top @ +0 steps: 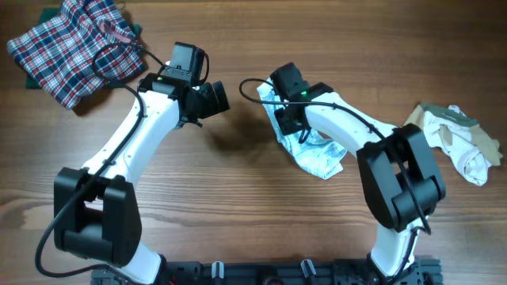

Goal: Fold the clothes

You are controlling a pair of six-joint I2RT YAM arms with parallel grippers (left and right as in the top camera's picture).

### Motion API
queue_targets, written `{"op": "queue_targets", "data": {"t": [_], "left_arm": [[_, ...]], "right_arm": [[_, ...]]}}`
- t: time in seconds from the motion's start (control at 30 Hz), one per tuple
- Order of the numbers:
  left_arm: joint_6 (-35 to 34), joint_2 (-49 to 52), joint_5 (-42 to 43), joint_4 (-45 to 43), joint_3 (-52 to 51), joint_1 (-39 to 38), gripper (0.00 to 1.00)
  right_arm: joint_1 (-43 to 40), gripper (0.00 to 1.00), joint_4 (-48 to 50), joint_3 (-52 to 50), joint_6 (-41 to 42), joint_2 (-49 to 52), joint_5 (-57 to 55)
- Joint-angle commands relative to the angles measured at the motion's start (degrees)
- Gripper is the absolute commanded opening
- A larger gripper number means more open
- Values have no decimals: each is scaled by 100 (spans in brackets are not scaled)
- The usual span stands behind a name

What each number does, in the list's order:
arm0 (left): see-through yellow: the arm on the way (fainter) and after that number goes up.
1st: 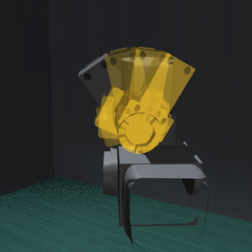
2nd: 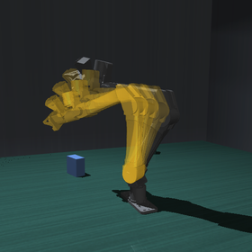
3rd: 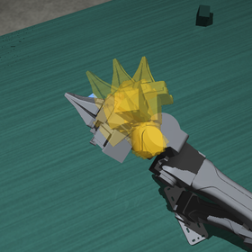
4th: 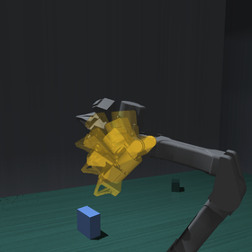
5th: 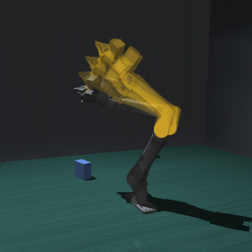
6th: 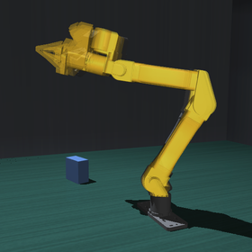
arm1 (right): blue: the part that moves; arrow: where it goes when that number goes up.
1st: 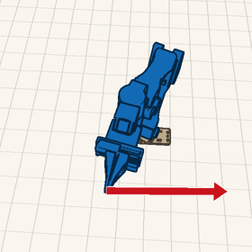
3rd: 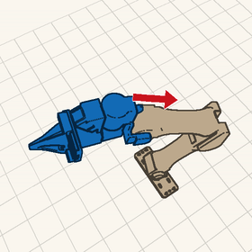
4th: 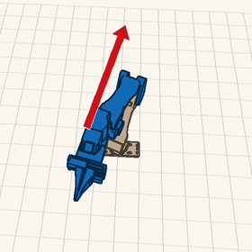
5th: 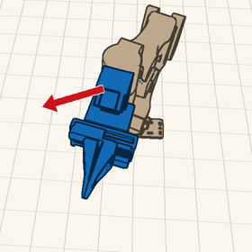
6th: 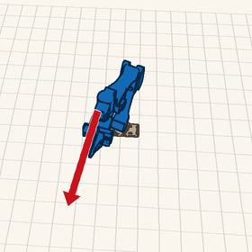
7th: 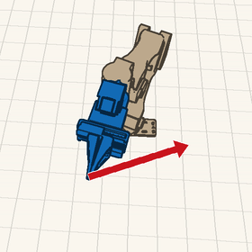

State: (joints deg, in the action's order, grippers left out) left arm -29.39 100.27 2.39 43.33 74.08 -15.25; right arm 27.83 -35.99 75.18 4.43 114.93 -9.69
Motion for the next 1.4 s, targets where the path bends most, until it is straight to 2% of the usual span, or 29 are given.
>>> {"op": "queue_targets", "data": {"t": [0.0, 0.13, 0.5, 0.8, 0.83, 0.87, 0.9, 1.0, 1.07, 1.23, 1.33, 1.37], "left_arm": [[70, -103, -61, 2, -15, 33, 100], [70, -103, -59, 2, -15, 31, 100], [70, -98, -59, 2, -15, 31, 100], [70, -94, -59, 4, -15, 31, 100], [70, -94, -59, 2, -15, 31, 100], [70, -94, -59, 4, -15, 31, 100], [70, -94, -59, 4, -15, 31, 100], [70, -94, -59, 4, -15, 31, 100], [70, -94, -59, 4, -15, 31, 100], [70, -94, -59, -4, -15, 31, 100], [70, -94, -59, -13, -15, 31, 100], [70, -94, -59, -9, -15, 31, 100]], "right_arm": [[-11, 25, 11, 127, 17, 85, -153], [-15, 11, 17, 127, 20, 85, -455], [-15, 7, 142, 149, 164, 83, -1119], [-50, 9, 140, 151, 179, 83, -1779], [-72, 11, 140, 149, 177, 83, -1779], [-103, 17, 142, 149, 177, 83, -1779], [-131, 36, 144, 149, 175, 83, -1784], [-234, 47, 138, 149, 175, 83, -1810], [-291, 46, 83, 149, 304, 83, -2022], [-306, 19, -431, 267, 800, -109, -2232], [-306, 22, -485, 304, 841, -310, -2249], [-306, 32, -501, 304, 852, -382, -2249]]}}
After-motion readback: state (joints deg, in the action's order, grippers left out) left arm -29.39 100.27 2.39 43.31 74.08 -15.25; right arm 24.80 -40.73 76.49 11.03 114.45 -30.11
